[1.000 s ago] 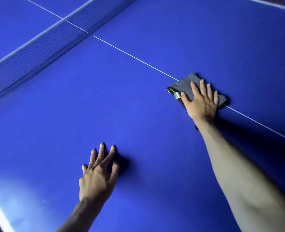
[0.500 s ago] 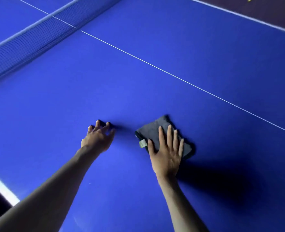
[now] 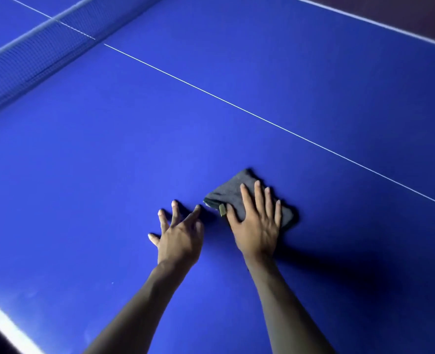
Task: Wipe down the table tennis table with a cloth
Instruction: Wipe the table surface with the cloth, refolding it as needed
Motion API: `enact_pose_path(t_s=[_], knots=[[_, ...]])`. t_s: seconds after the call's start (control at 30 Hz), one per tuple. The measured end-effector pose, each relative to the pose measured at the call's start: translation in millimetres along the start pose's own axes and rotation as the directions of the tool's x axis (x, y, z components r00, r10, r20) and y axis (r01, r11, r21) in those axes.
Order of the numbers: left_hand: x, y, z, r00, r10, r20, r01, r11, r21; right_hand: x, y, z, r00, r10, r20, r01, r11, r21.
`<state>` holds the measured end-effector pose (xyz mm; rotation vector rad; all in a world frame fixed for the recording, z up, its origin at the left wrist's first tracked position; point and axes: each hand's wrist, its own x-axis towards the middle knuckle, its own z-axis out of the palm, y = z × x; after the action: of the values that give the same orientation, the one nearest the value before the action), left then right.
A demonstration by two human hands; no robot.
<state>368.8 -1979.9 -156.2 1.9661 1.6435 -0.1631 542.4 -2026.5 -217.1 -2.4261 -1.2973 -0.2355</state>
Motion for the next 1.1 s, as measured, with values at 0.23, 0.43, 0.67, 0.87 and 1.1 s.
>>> enact_pose_path(t_s=[0.23, 0.43, 0.67, 0.87, 1.1], knots=[[5.3, -2.6, 15.8, 0.992, -0.006, -0.123, 0.019, 0.994, 0.105, 154.6, 66.9, 34.4, 1.0, 0.011, 0.011, -0.011, 1.0, 0.008], [8.0, -1.8, 4.2, 0.995, 0.02, -0.101, -0.01, 0.995, 0.101, 218.2, 102.2, 53.6, 0.995, -0.064, 0.072, 0.062, 0.998, 0.025], [20.2, 16.5, -10.5, 0.991, -0.125, -0.045, 0.123, 0.991, -0.057, 115.7, 88.5, 25.3, 0.998, -0.06, 0.008, 0.06, 0.997, 0.051], [35.1, 4.3, -30.6, 0.984, -0.005, 0.178, 0.006, 1.0, -0.007, -67.3, 67.0, -41.4, 0.993, -0.04, 0.109, 0.037, 0.999, 0.031], [-55.8, 28.0, 20.6, 0.997, 0.079, 0.026, -0.08, 0.997, 0.014, -180.0, 57.5, -79.5, 0.99, -0.055, 0.129, 0.052, 0.998, 0.022]])
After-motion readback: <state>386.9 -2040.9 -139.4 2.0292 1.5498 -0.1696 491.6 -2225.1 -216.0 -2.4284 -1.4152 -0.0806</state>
